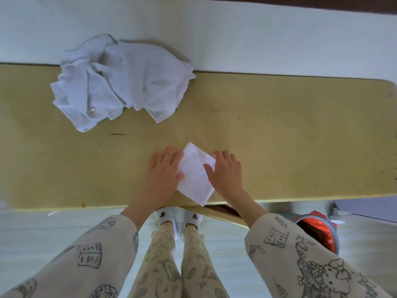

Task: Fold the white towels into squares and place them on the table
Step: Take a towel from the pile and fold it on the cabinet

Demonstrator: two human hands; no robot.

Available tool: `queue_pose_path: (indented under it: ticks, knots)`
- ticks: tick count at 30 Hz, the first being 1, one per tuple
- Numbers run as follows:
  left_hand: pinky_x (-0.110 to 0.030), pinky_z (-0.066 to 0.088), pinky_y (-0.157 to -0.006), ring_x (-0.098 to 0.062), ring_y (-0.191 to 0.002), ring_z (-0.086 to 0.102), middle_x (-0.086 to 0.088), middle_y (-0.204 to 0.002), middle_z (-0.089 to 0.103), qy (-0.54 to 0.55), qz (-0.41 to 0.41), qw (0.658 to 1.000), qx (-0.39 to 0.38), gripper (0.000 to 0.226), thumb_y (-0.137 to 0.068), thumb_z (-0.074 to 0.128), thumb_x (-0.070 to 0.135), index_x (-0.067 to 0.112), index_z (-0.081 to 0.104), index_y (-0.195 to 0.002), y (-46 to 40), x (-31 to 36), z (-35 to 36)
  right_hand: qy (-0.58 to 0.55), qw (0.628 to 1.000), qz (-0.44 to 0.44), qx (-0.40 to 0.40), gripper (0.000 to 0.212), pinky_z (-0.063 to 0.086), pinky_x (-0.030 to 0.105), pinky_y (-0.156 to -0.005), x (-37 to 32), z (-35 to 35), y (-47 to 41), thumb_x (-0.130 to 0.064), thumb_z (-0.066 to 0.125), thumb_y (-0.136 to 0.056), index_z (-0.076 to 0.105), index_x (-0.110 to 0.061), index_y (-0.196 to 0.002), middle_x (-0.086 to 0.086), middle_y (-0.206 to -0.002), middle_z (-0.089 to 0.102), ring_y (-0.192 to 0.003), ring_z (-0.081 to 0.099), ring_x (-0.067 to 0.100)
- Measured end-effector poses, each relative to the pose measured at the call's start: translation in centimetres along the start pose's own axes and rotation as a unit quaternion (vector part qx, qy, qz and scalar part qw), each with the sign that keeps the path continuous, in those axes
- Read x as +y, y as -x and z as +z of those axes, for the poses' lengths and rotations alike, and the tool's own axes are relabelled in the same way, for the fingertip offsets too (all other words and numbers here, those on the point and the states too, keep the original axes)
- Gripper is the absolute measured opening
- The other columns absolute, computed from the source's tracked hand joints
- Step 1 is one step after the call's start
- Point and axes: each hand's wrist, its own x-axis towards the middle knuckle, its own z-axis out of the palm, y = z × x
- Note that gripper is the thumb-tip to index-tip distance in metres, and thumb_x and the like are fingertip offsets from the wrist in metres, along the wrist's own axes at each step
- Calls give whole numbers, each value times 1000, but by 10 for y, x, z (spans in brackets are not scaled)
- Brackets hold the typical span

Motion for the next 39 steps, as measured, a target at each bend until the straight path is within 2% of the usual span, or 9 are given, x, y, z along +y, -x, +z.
queue_pose_path:
  ticks: [8, 12, 16, 23, 28, 31, 33, 36, 39]
  knots:
    - [-47, 21, -111, -34, -137, 29, -11, -143, 40, 60, -11, 998, -12, 56, -82, 64, 13, 16, 46, -135, 17, -15, 10, -53, 992, 44, -107, 46, 34, 35, -93, -31, 0, -13, -32, 63, -85, 44, -12, -123, 6, -124, 44, -117, 42, 25]
    - [-55, 39, -96, -41, -119, 51, -18, -126, 57, 47, -1, 999, 13, 59, -63, 80, 6, 18, 62, -118, 21, -18, 13, -44, 985, 68, -151, 46, 36, 37, -92, -40, 1, -8, -30, 63, -84, 42, -9, -119, 6, -121, 47, -115, 44, 26]
    - [-44, 51, -80, -35, -93, 62, -12, -103, 62, 47, -28, 998, 41, 61, -51, 87, 12, 23, 66, -107, 26, -18, 9, -110, 972, 107, -178, 46, 40, 37, -89, -43, 2, -4, -31, 64, -83, 44, -7, -116, 8, -119, 51, -114, 46, 28]
    - [-33, 24, -96, -22, -118, 33, -1, -124, 43, 102, -175, 978, -56, 37, -87, 55, 36, 20, 46, -119, 22, -14, -4, -124, 974, 126, -144, 40, 34, 33, -94, -50, 7, 3, -31, 58, -88, 48, -2, -113, 12, -121, 46, -114, 42, 29]
    - [-34, 27, -94, -22, -115, 34, -3, -118, 41, 108, -170, 973, -117, 26, -84, 56, 28, 17, 49, -107, 18, -20, -7, -136, 975, 88, -150, 21, 39, 33, -76, -54, 0, 5, -27, 56, -89, 43, -12, -97, 5, -93, 52, -88, 49, 26]
    - [-33, 28, -88, -22, -109, 42, -1, -111, 48, 156, -184, 963, -122, 22, -82, 58, 20, 18, 42, -97, 23, -28, -13, -192, 963, 66, -178, 28, 38, 30, -68, -56, -15, 1, -24, 61, -86, 45, -13, -105, 4, -88, 55, -79, 50, 23]
    - [-34, 33, -91, -23, -111, 43, -2, -116, 48, 222, -195, 946, -132, 37, -79, 65, 21, 18, 43, -109, 27, -35, -20, -189, 964, 17, -186, 30, 38, 29, -67, -61, -29, 1, -21, 62, -85, 49, -12, -109, 3, -89, 56, -80, 51, 21]
    - [-39, 34, -104, -22, -125, 37, -3, -137, 38, 346, -179, 918, -78, 73, -75, 74, 20, 18, 35, -136, 39, -39, -46, -129, 970, -94, -185, 13, 32, 26, -56, -74, -51, 4, -21, 61, -85, 50, -13, -89, -2, -72, 49, -71, 46, 20]
    - [-20, 31, -100, -10, -121, 41, 4, -133, 45, 413, -134, 901, 6, 64, -76, 74, 17, 19, 43, -132, 58, -34, -83, -75, 958, -199, -192, 12, 29, 26, -54, -94, -74, 10, -21, 58, -87, 50, -14, -83, 1, -75, 50, -71, 46, 19]
